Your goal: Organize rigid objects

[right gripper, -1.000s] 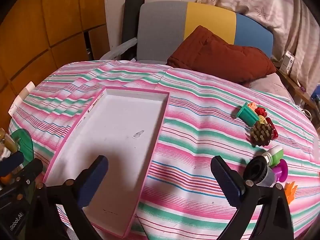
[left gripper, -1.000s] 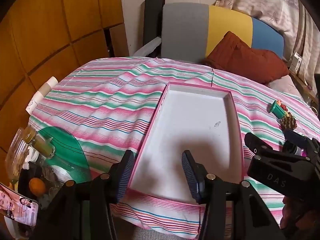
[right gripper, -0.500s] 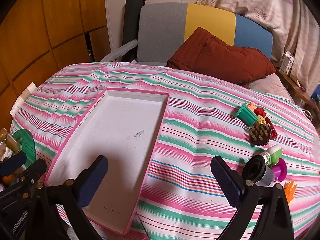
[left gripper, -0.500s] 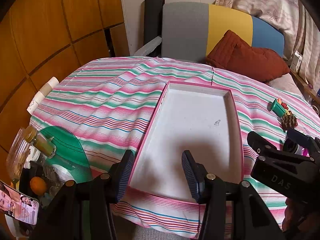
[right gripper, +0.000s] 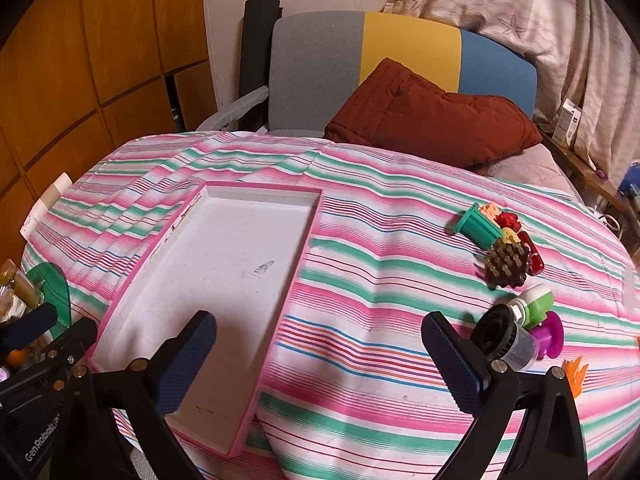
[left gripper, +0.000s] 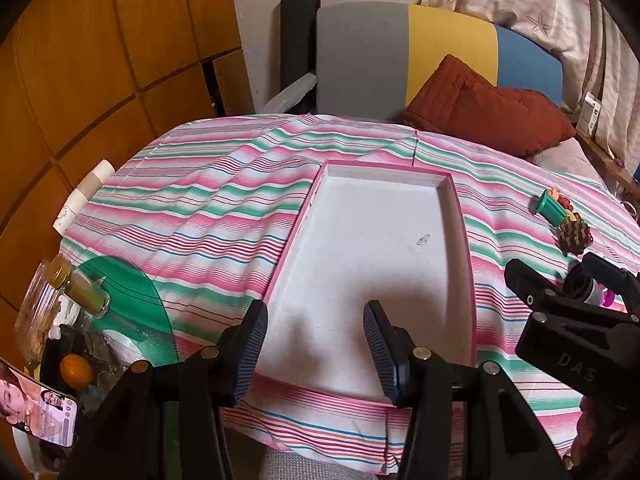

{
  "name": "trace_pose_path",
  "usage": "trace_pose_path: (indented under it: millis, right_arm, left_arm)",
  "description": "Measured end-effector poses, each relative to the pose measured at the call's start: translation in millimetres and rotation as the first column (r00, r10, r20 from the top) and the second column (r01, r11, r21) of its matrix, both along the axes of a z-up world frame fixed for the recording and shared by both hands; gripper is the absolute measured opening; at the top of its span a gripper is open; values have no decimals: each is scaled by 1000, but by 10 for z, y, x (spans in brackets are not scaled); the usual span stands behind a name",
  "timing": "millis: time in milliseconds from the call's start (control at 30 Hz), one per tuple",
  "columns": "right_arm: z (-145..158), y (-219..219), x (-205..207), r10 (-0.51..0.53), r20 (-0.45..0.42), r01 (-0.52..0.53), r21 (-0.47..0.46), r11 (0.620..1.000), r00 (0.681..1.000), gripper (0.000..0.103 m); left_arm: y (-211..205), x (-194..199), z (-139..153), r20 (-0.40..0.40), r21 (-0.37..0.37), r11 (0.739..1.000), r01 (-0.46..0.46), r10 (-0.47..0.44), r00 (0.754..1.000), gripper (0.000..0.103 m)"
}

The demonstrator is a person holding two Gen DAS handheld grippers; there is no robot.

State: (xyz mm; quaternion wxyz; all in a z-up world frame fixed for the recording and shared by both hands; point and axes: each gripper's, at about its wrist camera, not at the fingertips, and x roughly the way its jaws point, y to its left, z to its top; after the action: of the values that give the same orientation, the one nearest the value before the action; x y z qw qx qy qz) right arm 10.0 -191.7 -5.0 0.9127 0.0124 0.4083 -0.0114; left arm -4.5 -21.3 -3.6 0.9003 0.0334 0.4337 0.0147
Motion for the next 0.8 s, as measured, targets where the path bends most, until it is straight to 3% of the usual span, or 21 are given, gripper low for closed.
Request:
trace_pose_path:
  millis: [267,433,667,800]
  right_arm:
    - [-8,-162,-94,-17,9,17,10,1000,1000,103]
    - [-60,-440,-168,-67,-11,67,52,996,998,103]
    - [-157,-990,-327,-172,-28,174,96,980,985,103]
    - [-181,-1229,-438,-208,-15,209,50,977,978,103]
  left_arm:
    - [-138,-34,-59,-23,-7,999,38,-38,999,51]
    - [-324,-79,-120,-35,-28,994,109,-110,993,51]
    - [-613,-229,-173,12,-65,967,247,-247,969,51]
    - [-799,-313,-162,36,-57,947,316,-315,948,51]
